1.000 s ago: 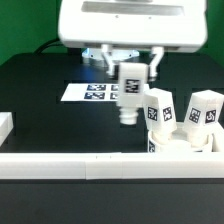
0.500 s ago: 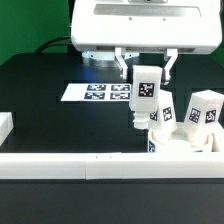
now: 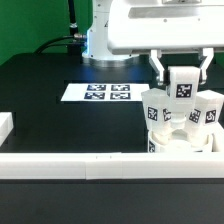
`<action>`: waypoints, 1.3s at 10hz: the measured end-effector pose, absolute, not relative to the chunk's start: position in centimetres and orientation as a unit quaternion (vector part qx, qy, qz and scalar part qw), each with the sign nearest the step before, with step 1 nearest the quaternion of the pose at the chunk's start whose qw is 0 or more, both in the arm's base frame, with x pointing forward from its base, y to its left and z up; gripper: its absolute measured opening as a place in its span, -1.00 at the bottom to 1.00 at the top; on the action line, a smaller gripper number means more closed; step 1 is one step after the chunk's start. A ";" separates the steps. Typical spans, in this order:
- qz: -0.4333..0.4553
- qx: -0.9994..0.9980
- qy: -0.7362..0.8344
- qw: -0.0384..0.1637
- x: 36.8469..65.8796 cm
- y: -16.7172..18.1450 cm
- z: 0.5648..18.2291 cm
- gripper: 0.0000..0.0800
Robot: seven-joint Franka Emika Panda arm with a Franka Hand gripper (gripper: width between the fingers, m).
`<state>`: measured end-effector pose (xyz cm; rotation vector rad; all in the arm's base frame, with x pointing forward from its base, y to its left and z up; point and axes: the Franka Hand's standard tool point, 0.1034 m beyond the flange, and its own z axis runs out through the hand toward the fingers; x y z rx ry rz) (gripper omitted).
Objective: Assemble stool
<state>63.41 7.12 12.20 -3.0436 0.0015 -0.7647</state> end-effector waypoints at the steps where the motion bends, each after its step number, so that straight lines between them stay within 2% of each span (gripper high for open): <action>1: -0.243 -0.970 0.000 0.002 63.4 7.1 12.1 -0.16; 2: -0.207 -0.978 -0.001 0.005 62.9 7.3 11.6 -0.16; 3: -0.167 -0.986 -0.001 0.012 63.2 7.5 11.7 -0.16; 4: -0.195 -0.981 -0.002 0.009 64.0 7.6 12.0 -0.16; 5: -0.192 -0.981 -0.003 0.008 63.7 7.7 11.5 -0.16; 13: -0.206 -0.978 -0.029 -0.003 64.5 7.5 10.7 -0.16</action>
Offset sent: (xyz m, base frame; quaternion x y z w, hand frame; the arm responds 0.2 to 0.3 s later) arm 0.0059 0.0051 -0.0025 -0.0025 0.0140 -0.0109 0.9998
